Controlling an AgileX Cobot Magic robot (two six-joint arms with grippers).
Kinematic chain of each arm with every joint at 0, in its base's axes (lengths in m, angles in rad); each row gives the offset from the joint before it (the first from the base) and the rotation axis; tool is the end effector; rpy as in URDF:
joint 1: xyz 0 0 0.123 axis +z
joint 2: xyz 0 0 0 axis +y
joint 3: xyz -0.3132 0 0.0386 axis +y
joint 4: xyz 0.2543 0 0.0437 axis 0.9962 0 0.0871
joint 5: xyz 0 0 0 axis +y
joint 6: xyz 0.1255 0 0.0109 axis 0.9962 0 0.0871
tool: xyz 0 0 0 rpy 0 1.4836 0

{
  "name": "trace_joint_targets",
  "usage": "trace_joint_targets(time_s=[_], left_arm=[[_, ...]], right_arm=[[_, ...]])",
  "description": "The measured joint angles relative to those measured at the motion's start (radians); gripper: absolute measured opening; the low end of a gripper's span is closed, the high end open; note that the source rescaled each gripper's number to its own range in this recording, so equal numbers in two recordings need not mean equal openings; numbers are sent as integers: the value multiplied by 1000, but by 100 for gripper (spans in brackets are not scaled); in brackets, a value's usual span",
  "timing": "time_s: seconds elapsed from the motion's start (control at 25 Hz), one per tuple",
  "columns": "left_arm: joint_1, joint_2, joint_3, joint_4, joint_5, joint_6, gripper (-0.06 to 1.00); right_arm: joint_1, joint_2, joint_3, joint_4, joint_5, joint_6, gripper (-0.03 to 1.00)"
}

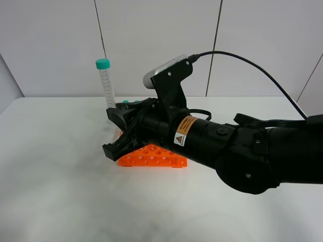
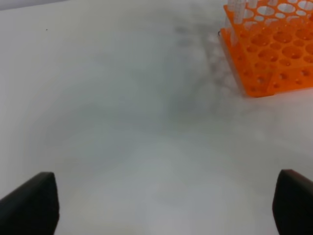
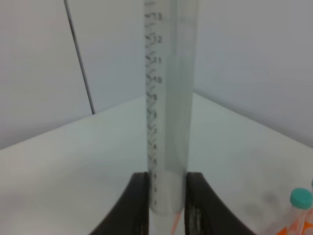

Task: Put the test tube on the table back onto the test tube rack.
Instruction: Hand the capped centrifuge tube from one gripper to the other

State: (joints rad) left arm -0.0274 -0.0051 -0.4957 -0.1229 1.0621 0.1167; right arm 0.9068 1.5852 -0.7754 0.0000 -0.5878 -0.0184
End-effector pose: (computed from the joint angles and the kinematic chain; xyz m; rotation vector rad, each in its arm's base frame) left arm -0.0001 -0.0135 0.2635 0.1527 2.0342 -0.0912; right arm 0.2311 0.2953 0.2646 -0.7811 1.5663 0.6570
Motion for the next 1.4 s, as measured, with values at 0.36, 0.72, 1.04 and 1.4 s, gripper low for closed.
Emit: trace_joint_targets(time_s=[0.36, 0.72, 1.04, 1.4], left_arm=[[0, 0, 0, 0, 0, 0, 94], [0, 0, 0, 0, 0, 0, 94], [0, 0, 0, 0, 0, 0, 94], [0, 0, 0, 0, 0, 0, 94]], right_arm=[[0, -9, 36, 0, 72, -33, 1], [0, -103, 119, 27, 97, -82, 1], [0, -105, 119, 43, 105, -89, 1], [0, -105, 119, 50, 130, -89, 1]])
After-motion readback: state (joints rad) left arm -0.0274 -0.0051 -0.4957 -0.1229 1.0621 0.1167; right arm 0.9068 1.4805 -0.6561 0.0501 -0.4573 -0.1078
